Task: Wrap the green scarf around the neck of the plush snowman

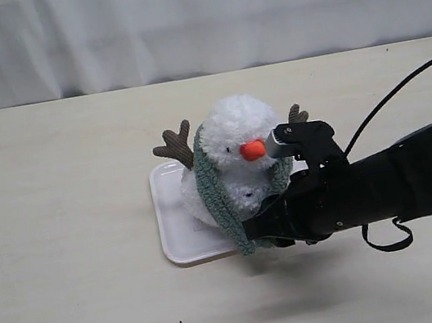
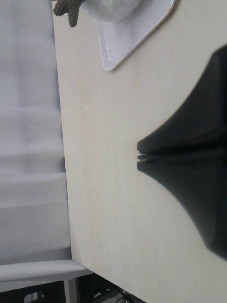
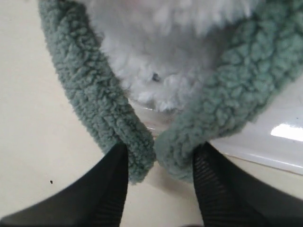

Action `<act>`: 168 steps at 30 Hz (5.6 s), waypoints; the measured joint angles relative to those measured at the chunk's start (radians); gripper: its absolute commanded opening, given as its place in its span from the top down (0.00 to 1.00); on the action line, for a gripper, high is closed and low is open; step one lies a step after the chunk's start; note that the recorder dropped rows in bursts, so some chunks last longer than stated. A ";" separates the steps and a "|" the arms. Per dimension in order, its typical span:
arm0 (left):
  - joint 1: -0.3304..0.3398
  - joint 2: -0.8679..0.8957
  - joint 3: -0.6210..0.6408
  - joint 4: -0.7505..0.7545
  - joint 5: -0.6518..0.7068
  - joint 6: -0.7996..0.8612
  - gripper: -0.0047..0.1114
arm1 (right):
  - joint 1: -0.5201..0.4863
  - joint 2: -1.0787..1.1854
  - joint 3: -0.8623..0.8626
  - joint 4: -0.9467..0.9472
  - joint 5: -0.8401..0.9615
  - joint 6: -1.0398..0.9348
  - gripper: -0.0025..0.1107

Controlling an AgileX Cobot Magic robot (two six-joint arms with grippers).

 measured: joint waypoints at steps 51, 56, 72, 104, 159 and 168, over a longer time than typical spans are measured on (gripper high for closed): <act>0.000 0.000 0.000 0.000 0.000 0.000 0.96 | 0.000 -0.020 -0.002 -0.564 0.389 0.438 0.94; 0.000 0.000 0.000 0.000 0.000 0.000 0.96 | 0.000 -0.136 -0.002 -0.564 0.292 0.427 0.94; 0.000 0.000 0.000 0.000 0.000 0.000 0.96 | 0.000 -0.692 0.094 -0.562 -0.074 0.414 0.94; 0.000 0.000 0.000 0.000 0.000 0.000 0.96 | 0.000 -1.524 0.220 -0.562 -0.150 0.392 0.94; 0.000 0.000 0.000 0.000 0.000 0.000 0.96 | -0.325 -1.690 0.357 -1.162 -0.146 0.392 0.94; 0.000 0.000 0.000 0.000 0.000 0.000 0.96 | -0.530 -1.690 0.357 -1.515 -0.146 0.392 0.94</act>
